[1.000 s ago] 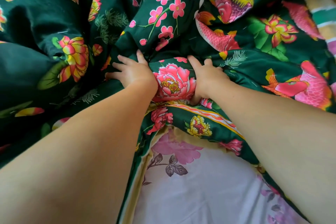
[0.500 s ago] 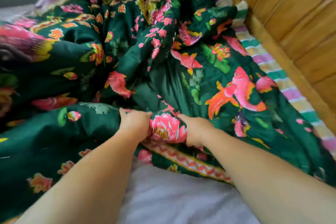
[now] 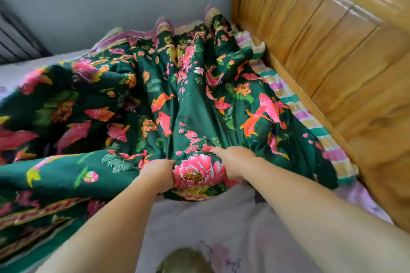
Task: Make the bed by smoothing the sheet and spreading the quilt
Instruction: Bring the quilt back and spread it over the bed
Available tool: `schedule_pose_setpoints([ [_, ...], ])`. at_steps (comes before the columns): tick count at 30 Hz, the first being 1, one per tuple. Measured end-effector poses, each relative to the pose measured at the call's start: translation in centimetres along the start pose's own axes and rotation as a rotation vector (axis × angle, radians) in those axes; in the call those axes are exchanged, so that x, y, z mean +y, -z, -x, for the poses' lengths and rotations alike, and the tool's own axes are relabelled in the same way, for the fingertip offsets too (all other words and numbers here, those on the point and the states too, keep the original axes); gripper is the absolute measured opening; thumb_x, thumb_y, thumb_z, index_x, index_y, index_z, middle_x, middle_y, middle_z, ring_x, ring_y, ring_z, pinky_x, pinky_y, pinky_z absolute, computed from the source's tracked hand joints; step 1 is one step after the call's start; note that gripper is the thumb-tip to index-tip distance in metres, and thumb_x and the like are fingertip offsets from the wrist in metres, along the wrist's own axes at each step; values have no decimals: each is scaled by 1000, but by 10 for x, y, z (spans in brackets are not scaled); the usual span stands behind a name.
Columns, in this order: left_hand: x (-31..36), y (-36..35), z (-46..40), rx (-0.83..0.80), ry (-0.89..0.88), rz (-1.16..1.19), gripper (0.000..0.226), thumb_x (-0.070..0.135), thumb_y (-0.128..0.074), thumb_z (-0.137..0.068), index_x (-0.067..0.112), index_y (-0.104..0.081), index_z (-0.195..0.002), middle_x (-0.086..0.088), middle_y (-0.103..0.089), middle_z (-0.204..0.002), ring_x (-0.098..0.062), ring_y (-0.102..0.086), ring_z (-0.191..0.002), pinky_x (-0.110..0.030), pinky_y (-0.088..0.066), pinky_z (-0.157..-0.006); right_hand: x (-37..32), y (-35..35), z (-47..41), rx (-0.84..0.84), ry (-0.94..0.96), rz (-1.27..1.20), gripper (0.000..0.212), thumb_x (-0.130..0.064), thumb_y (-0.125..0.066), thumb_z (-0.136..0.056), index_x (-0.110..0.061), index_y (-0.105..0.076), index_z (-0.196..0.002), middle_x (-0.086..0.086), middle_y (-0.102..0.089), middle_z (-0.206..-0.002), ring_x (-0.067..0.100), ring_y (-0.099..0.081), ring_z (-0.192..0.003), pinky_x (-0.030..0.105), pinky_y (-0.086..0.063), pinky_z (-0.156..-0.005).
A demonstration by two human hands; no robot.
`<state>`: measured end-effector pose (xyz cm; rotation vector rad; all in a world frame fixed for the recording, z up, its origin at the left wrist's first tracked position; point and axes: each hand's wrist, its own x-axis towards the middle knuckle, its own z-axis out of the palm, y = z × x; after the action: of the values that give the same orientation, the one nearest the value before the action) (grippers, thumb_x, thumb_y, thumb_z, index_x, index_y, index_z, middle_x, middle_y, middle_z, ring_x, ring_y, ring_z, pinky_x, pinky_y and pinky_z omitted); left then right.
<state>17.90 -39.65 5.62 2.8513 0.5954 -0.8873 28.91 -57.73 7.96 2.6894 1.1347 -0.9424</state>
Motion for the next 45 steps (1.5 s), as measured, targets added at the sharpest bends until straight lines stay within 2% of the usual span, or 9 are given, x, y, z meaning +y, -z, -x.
schedule_pose_setpoints([
  [7,52,-18,26,55,142,32,85,14,-57,-81,30,-7,-149,-10,-27,-146,-27,-21,-140,-58,-15,-111,68,-36,40,209,-155,-293,61,-26,-61,-86,-28,-36,-142,4,-40,-142,26,-41,-130,41,-41,-102],
  [15,148,-51,18,193,-323,-205,80,23,-51,-89,30,1,-150,-16,7,-157,-31,11,-146,-58,10,-112,132,-111,70,37,-588,-262,39,-9,-49,-90,-18,-42,-128,9,-46,-128,31,-48,-119,38,-45,-90],
  [19,146,-45,-8,63,-277,-226,41,26,-45,-93,23,-41,-133,-13,-52,-133,-29,-43,-129,-45,-20,-111,128,-138,63,-93,-551,-326,29,-19,-49,-92,-17,-48,-120,8,-52,-122,30,-55,-109,32,-45,-79],
  [21,137,-22,-31,125,-268,-128,22,28,-50,-90,23,-56,-111,-7,-64,-111,-27,-59,-107,-33,-37,-86,123,-148,56,-122,-508,-334,24,-16,-48,-91,-16,-54,-114,9,-54,-119,31,-56,-106,31,-44,-78],
  [29,115,98,-144,695,-1,-68,31,8,-46,-89,16,-64,-113,-20,-45,-126,-36,-38,-123,-50,-23,-105,127,-120,11,84,-358,-463,84,-27,-65,-84,-30,-15,-151,1,-14,-158,27,-27,-140,47,-38,-106],
  [33,126,74,-169,547,2,101,30,2,-41,-94,5,-45,-124,-21,-53,-122,-43,-53,-112,-49,-43,-89,132,-112,-25,-84,-397,-399,108,-42,-74,-76,-43,5,-149,-4,3,-161,29,-17,-145,61,-29,-108],
  [38,114,-21,-174,74,-6,314,96,30,-53,-91,14,23,-147,-25,-38,-143,-43,-48,-122,-45,-40,-100,128,-131,-69,-224,-512,-362,116,-48,-77,-71,-43,9,-149,0,-7,-160,35,-24,-141,66,-26,-107],
  [42,101,-40,-188,-122,-92,367,137,79,-58,-62,19,38,-139,-21,-1,-158,-38,-17,-143,-47,-20,-117,132,-147,-102,-154,-692,-227,68,-43,-46,-94,-42,-7,-149,6,-17,-158,39,-22,-140,64,-23,-107],
  [45,105,-46,-167,-110,-198,-88,138,67,-71,-63,14,26,-145,-22,6,-156,-37,-1,-145,-57,-10,-116,129,-146,-106,57,-628,-52,56,-19,-33,-99,-27,-16,-152,22,-40,-143,45,-38,-129,53,-37,-99],
])
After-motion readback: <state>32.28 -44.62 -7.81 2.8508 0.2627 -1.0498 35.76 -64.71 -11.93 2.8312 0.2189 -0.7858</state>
